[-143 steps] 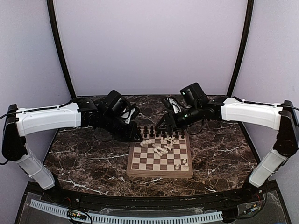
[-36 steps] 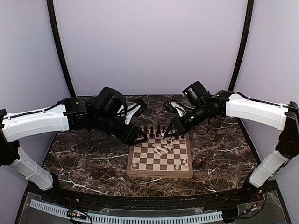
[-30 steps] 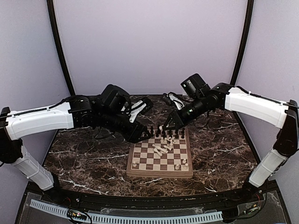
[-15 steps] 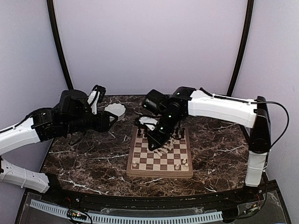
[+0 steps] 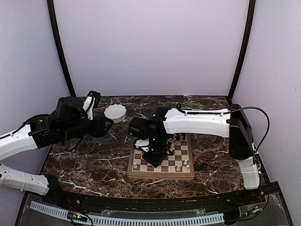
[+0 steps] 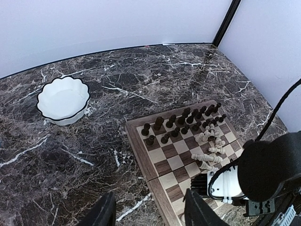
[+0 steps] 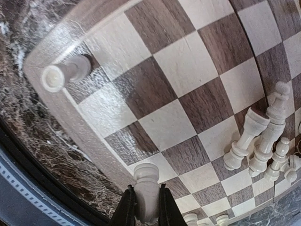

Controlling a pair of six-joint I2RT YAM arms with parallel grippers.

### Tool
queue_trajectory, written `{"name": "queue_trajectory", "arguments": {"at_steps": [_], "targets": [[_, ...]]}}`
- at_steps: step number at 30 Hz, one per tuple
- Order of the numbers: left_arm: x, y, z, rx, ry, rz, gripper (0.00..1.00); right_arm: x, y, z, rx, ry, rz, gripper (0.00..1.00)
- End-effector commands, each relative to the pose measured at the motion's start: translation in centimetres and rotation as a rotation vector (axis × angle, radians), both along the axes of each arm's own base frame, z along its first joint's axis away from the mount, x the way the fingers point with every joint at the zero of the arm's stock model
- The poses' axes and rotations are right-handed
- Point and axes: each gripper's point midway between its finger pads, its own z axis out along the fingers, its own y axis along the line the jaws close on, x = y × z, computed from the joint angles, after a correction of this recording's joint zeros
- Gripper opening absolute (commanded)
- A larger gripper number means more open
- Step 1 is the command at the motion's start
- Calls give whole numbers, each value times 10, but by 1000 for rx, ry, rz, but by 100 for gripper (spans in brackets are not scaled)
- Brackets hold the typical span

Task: Set up the chess pieces on the board
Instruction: Place the knight at d1, then pick up the knight from d1.

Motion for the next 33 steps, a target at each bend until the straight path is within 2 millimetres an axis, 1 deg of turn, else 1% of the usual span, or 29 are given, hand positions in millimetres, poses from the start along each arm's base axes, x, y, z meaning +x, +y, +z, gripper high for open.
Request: {"name": "queue_trajectory", "arguments": {"at_steps": [1,3,4,7,9,11,13,15,16,17,18,19,20,21,22,23,24,25,26,27,28,29,30,31,32,33], "targets": [[-1,9,0,-25,-7,33,52,4,-14,-5,-99,-59,-12,10],[-1,10,-2,-28,-3,38,52,2,-15,-9,-106,-50,-7,12],[-2,10,-2,-31,1,40,52,1,-14,-11,-104,-41,-6,14],[-2,8,-4,-39,11,39,52,-1,-11,-13,-91,-25,-7,26],[-2,7,-6,-43,20,36,52,-3,-8,-9,-72,-16,-10,35],[-2,5,-8,-42,31,28,52,-1,-5,1,-39,-11,-22,42],[-4,1,-8,-39,43,10,53,3,-4,21,16,-19,-38,46],[-6,-5,-9,-33,56,-27,54,7,-5,44,92,4,-74,48],[-10,-13,-14,-20,72,-77,54,11,-7,56,134,10,-99,48],[-11,-18,-13,-19,77,-106,54,16,-11,68,180,11,-128,49],[-15,-28,-20,-2,101,-167,54,24,-16,81,227,-2,-162,49],[-17,-33,-19,9,110,-200,54,30,-22,92,268,-18,-190,49],[-18,-41,-31,29,156,-229,53,43,-31,103,311,-47,-229,49],[-18,-44,-30,41,177,-236,52,48,-41,110,330,-76,-257,49],[-16,-49,-42,72,216,-241,52,60,-53,117,357,-115,-299,49],[-18,-54,-42,79,238,-263,52,68,-64,123,381,-148,-337,49],[-21,-63,-54,97,282,-296,51,74,-75,127,404,-174,-376,49],[-20,-70,-52,103,288,-315,51,78,-85,130,426,-194,-409,49],[-23,-80,-66,124,334,-351,51,81,-93,134,453,-211,-439,49],[-25,-92,-60,113,339,-401,51,82,-101,138,480,-227,-464,49],[-29,-101,-78,153,390,-431,51,84,-108,143,507,-246,-491,49],[-30,-113,-70,153,380,-481,51,84,-115,145,529,-257,-516,49],[-37,-122,-88,200,430,-517,50,83,-122,150,557,-270,-535,50],[-38,-135,-95,227,442,-564,51,83,-125,152,578,-276,-554,50],[-46,-141,-101,258,461,-600,51,82,-128,152,591,-276,-568,50],[-46,-152,-107,277,469,-641,50,80,-130,149,600,-272,-577,50]]}}
